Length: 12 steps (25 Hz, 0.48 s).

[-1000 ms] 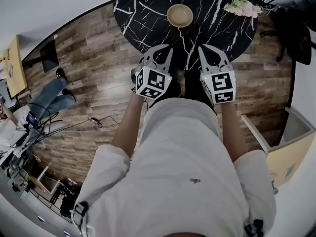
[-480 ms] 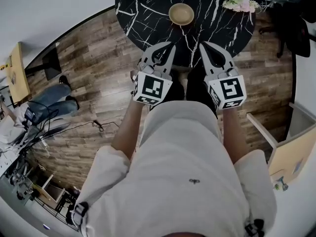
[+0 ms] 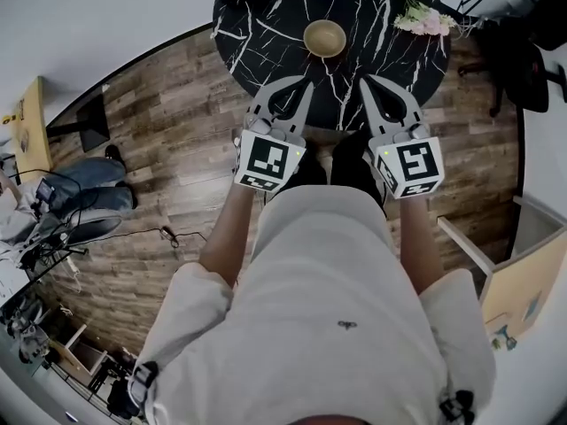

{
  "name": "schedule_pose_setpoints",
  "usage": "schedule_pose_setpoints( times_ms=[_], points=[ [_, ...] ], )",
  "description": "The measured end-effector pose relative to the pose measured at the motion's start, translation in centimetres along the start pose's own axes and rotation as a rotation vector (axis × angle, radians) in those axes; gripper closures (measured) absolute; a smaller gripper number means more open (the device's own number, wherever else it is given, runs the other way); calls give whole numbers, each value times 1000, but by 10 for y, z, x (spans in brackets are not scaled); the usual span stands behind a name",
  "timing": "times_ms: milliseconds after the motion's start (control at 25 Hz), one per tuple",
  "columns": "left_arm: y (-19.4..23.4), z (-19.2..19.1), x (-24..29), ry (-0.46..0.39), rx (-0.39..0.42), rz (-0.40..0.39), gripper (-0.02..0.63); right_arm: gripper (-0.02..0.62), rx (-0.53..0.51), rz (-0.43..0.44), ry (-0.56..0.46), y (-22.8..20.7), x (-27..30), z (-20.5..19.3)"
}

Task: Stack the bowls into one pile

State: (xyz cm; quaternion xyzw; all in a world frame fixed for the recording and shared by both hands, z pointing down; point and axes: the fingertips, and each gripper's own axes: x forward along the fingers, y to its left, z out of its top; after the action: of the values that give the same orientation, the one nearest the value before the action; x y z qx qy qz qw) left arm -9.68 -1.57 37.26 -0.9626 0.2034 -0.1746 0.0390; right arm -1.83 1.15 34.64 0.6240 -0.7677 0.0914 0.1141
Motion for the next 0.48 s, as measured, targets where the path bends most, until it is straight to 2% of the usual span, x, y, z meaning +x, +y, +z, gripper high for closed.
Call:
schedule_pose_setpoints(
  times_ms=[280, 480],
  points=[
    [7, 20, -2, -44, 15, -8, 600, 591, -17, -32, -26, -4, -7, 13],
    [13, 29, -4, -72, -17, -8, 600, 591, -9, -53, -32, -9, -10, 14]
  ],
)
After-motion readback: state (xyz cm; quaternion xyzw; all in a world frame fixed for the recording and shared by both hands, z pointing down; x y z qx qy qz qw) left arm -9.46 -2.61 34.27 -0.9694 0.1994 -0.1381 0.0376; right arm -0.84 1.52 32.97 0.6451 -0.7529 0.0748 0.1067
